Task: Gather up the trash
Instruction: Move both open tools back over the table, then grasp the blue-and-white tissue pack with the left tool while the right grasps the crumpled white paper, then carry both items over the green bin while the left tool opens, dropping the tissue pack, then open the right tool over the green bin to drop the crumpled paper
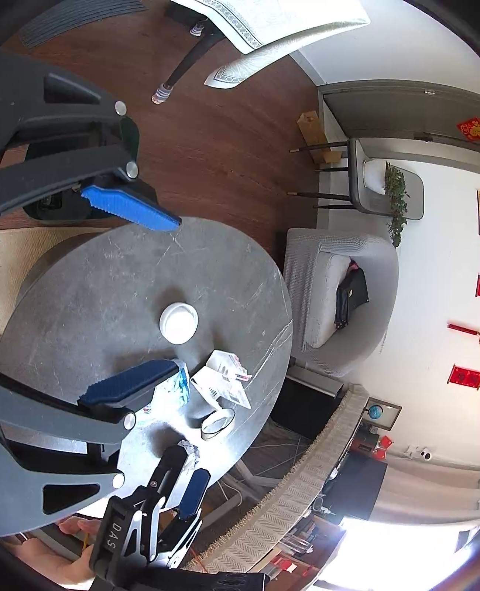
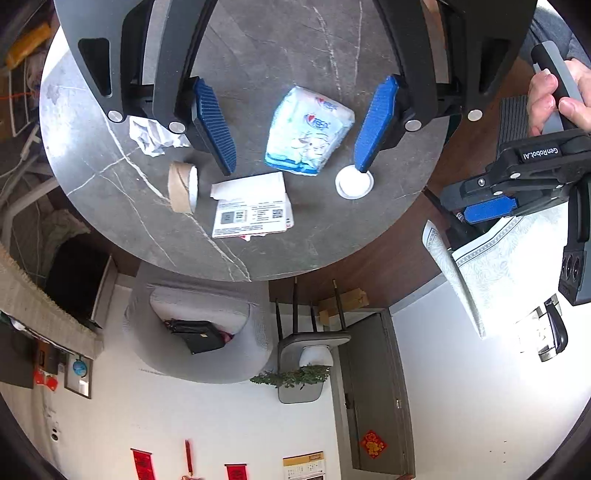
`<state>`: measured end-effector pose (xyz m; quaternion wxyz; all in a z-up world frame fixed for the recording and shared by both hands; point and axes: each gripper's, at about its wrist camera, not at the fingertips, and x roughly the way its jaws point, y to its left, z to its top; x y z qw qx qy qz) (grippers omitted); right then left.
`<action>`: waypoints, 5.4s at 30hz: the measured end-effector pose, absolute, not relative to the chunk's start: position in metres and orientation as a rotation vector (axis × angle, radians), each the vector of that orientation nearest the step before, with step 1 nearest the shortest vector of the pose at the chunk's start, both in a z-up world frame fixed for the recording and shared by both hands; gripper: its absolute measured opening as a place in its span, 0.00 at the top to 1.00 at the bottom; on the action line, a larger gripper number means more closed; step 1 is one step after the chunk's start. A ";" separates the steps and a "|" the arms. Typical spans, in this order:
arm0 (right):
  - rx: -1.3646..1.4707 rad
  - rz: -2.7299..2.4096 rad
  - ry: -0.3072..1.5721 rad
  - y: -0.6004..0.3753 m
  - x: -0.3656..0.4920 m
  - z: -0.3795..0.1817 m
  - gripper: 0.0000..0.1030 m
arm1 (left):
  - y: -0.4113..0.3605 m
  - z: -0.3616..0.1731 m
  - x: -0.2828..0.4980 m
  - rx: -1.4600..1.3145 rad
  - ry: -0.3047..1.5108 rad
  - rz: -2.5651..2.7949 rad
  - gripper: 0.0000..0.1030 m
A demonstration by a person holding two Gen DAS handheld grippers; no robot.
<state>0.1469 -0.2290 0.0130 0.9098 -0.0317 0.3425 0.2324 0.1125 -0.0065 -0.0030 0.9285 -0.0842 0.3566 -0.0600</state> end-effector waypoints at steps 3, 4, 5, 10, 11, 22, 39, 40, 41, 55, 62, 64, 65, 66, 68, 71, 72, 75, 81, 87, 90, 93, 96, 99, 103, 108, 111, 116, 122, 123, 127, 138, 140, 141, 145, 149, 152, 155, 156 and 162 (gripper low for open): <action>-0.045 0.443 0.717 -0.250 0.151 0.009 0.30 | -0.029 -0.012 0.118 -0.148 0.752 -0.149 0.25; -0.035 0.436 0.719 -0.259 0.153 0.008 0.29 | -0.038 -0.015 0.119 -0.141 0.764 -0.159 0.24; -0.024 0.427 0.722 -0.266 0.156 0.006 0.27 | -0.045 -0.019 0.121 -0.139 0.776 -0.170 0.23; 0.017 0.393 0.734 -0.293 0.160 0.002 0.23 | -0.082 -0.035 0.129 -0.100 0.817 -0.207 0.19; 0.021 0.392 0.737 -0.297 0.159 0.001 0.22 | -0.088 -0.038 0.131 -0.094 0.823 -0.211 0.19; -0.003 0.414 0.786 -0.319 0.164 -0.016 0.21 | -0.118 -0.064 0.152 -0.083 0.903 -0.155 0.18; -0.078 0.440 0.843 -0.314 0.182 -0.041 0.23 | -0.123 -0.062 0.162 -0.055 0.884 -0.106 0.50; -0.079 0.438 0.845 -0.312 0.183 -0.041 0.23 | -0.121 -0.061 0.161 -0.063 0.882 -0.114 0.50; -0.079 0.435 0.846 -0.311 0.185 -0.041 0.23 | -0.121 -0.060 0.160 -0.070 0.882 -0.121 0.51; -0.088 0.401 0.895 -0.294 0.197 -0.044 0.46 | -0.082 -0.035 0.145 -0.120 0.817 -0.162 0.51; -0.068 0.415 0.879 -0.278 0.194 -0.027 0.48 | -0.054 -0.024 0.138 -0.130 0.789 -0.146 0.51; -0.074 0.434 0.868 -0.268 0.191 -0.022 0.49 | -0.045 -0.022 0.136 -0.135 0.784 -0.134 0.51; -0.078 0.442 0.864 -0.263 0.190 -0.019 0.48 | -0.041 -0.020 0.135 -0.141 0.782 -0.127 0.51; -0.081 0.449 0.861 -0.258 0.189 -0.018 0.48 | -0.035 -0.019 0.135 -0.147 0.781 -0.122 0.51; -0.079 0.468 0.857 -0.248 0.189 -0.014 0.49 | -0.027 -0.016 0.133 -0.156 0.775 -0.114 0.51; -0.076 0.492 0.855 -0.233 0.189 -0.011 0.48 | -0.014 -0.016 0.131 -0.166 0.772 -0.100 0.51; -0.080 0.499 0.854 -0.227 0.189 -0.010 0.48 | -0.009 -0.018 0.131 -0.167 0.775 -0.093 0.51; -0.088 0.525 0.848 -0.211 0.186 -0.006 0.48 | 0.002 -0.021 0.131 -0.168 0.780 -0.077 0.51; -0.098 0.573 0.830 -0.178 0.180 0.006 0.48 | 0.030 -0.029 0.126 -0.161 0.791 -0.042 0.51; -0.105 0.616 0.816 -0.146 0.175 0.014 0.48 | 0.065 -0.039 0.121 -0.167 0.813 -0.006 0.51; -0.115 0.641 0.811 -0.129 0.173 0.016 0.48 | 0.082 -0.048 0.117 -0.174 0.832 0.006 0.51; -0.124 0.666 0.813 -0.113 0.171 0.016 0.48 | 0.096 -0.060 0.114 -0.169 0.862 0.025 0.51; -0.133 0.688 0.813 -0.097 0.170 0.016 0.48 | 0.110 -0.075 0.112 -0.161 0.897 0.045 0.51; -0.128 0.723 0.819 -0.079 0.168 0.014 0.48 | 0.123 -0.090 0.108 -0.147 0.928 0.066 0.51; -0.132 0.750 0.838 -0.056 0.167 0.008 0.48 | 0.142 -0.112 0.105 -0.156 0.983 0.087 0.51; -0.134 0.790 0.849 -0.029 0.163 0.004 0.48 | 0.163 -0.138 0.103 -0.172 1.049 0.117 0.50; -0.150 0.806 0.855 -0.013 0.159 0.001 0.48 | 0.174 -0.152 0.101 -0.207 1.097 0.120 0.50; -0.174 0.827 0.867 0.012 0.156 -0.005 0.48 | 0.181 -0.168 0.097 -0.200 1.147 0.119 0.49; -0.199 0.840 0.885 0.038 0.156 -0.015 0.48 | 0.187 -0.180 0.095 -0.208 1.185 0.101 0.40; -0.203 0.841 0.890 0.042 0.156 -0.017 0.48 | 0.189 -0.179 0.094 -0.206 1.182 0.100 0.40; -0.219 0.836 0.910 0.056 0.159 -0.027 0.48 | 0.199 -0.167 0.089 -0.211 1.141 0.092 0.40; -0.284 0.813 0.965 0.091 0.155 -0.053 0.48 | 0.250 -0.117 0.066 -0.313 0.975 0.140 0.49; -0.301 0.809 0.981 0.095 0.153 -0.060 0.49 | 0.259 -0.107 0.062 -0.333 0.945 0.152 0.52; -0.304 0.810 0.987 0.097 0.152 -0.063 0.48 | 0.264 -0.102 0.059 -0.343 0.928 0.158 0.53; -0.337 0.817 1.027 0.104 0.146 -0.086 0.49 | 0.276 -0.086 0.053 -0.376 0.878 0.168 0.59; -0.381 0.820 1.080 0.113 0.139 -0.112 0.48 | 0.279 -0.074 0.051 -0.382 0.851 0.165 0.65; -0.414 0.821 1.120 0.117 0.134 -0.132 0.48 | 0.275 -0.066 0.050 -0.379 0.835 0.148 0.69; -0.451 0.834 1.135 0.118 0.126 -0.147 0.48 | 0.269 -0.056 0.050 -0.365 0.812 0.135 0.75; -0.469 0.828 1.143 0.119 0.124 -0.152 0.48 | 0.267 -0.054 0.050 -0.359 0.803 0.137 0.76; -0.519 0.827 1.181 0.120 0.117 -0.170 0.46 | 0.258 -0.039 0.051 -0.360 0.775 0.117 0.79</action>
